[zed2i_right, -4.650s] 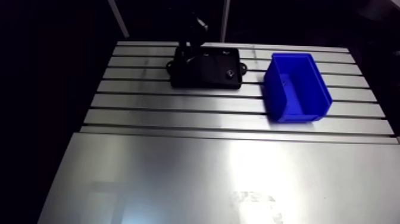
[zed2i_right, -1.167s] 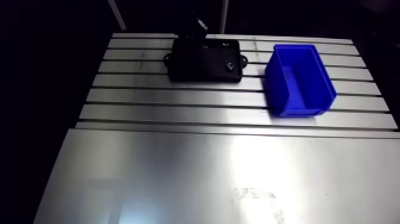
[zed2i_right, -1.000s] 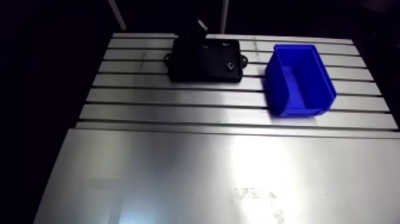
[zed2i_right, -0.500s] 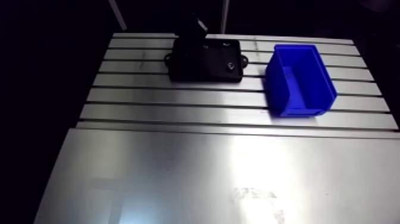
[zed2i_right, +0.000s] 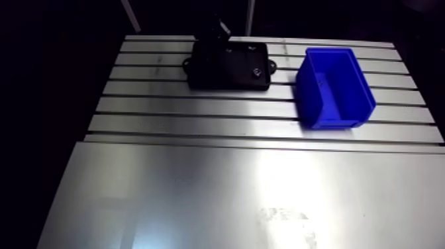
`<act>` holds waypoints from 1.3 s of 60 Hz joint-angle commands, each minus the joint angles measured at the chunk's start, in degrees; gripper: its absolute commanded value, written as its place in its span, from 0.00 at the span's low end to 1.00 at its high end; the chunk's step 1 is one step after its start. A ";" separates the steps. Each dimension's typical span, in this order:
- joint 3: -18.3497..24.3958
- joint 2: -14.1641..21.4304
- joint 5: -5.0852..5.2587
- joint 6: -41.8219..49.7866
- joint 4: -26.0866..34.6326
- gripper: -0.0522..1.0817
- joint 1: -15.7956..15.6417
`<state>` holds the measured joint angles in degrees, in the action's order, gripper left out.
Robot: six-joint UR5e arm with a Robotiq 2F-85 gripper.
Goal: Pick up the M10 bolt from the tray and put it into the blue bin.
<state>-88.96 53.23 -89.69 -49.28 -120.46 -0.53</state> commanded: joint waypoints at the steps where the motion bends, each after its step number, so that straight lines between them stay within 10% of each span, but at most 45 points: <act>1: 0.06 -0.02 0.00 0.03 0.00 0.66 0.00; 78: -0.19 3.32 -0.01 -0.38 0.17 0.95 -0.09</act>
<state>-89.02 54.48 -89.71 -49.45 -120.45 -0.54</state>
